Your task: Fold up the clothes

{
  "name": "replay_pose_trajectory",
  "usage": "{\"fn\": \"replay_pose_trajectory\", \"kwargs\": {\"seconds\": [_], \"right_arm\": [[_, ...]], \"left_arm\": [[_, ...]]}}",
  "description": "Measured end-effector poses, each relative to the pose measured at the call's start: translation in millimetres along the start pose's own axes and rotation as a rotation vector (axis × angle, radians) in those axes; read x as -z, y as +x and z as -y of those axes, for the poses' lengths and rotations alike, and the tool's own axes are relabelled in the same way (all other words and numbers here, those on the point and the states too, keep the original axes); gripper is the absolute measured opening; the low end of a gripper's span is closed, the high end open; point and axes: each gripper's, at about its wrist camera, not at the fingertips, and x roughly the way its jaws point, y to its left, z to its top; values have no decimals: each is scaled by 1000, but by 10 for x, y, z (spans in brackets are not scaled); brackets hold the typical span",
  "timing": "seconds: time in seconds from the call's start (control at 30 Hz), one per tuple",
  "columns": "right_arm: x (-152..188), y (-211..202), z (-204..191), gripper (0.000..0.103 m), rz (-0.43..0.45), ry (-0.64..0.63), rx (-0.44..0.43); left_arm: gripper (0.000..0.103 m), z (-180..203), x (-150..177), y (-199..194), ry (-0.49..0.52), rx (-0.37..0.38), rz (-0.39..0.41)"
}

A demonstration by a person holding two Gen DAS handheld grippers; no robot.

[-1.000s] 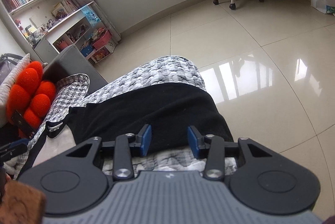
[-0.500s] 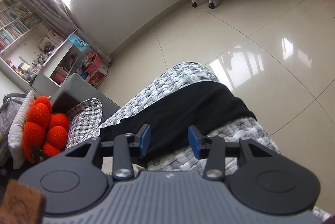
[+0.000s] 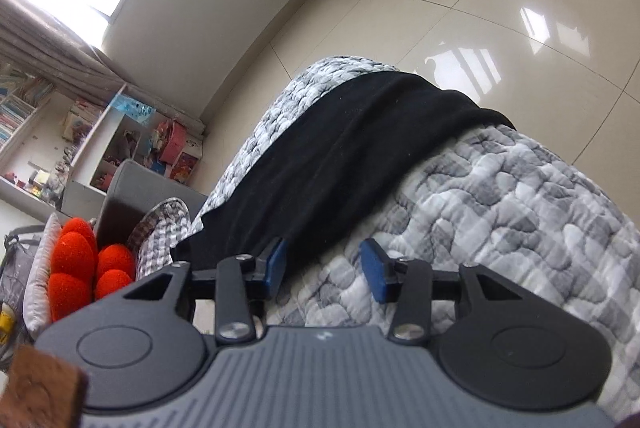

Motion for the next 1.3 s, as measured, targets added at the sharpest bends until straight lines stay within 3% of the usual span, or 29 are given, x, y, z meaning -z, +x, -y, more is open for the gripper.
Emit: {"fn": "replay_pose_trajectory", "kwargs": {"seconds": [0.1,0.17,0.2,0.33,0.43,0.63,0.7,0.73,0.77,1.0,1.3], "right_arm": [[-55,67,65,33,56,44,-12],[-61,85,102,8,81,65,15],[-56,79,121,1,91,78,35],[-21,-97,57,2,157,90,121],[-28,-117,127,2,132,82,132],[-153,-252,302,16,110,177,64],[-222,-357,389,29,145,211,70],[-248,-405,442,46,169,233,76],[-269,-452,497,51,192,258,82],[-329,-329,929,51,177,506,97],[-297,-81,1178,51,176,664,80]], "left_arm": [[102,29,34,118,16,-9,-22],[102,50,51,183,34,-23,-34],[102,56,58,208,40,-28,-40],[102,74,85,272,67,-43,-66],[102,85,116,310,98,-58,-88],[102,71,119,328,94,-54,-106],[102,77,107,316,93,-50,-103],[102,80,105,312,93,-48,-101],[102,83,106,310,92,-47,-101],[102,103,136,357,69,-42,-121],[102,251,248,382,120,15,-130]]}}
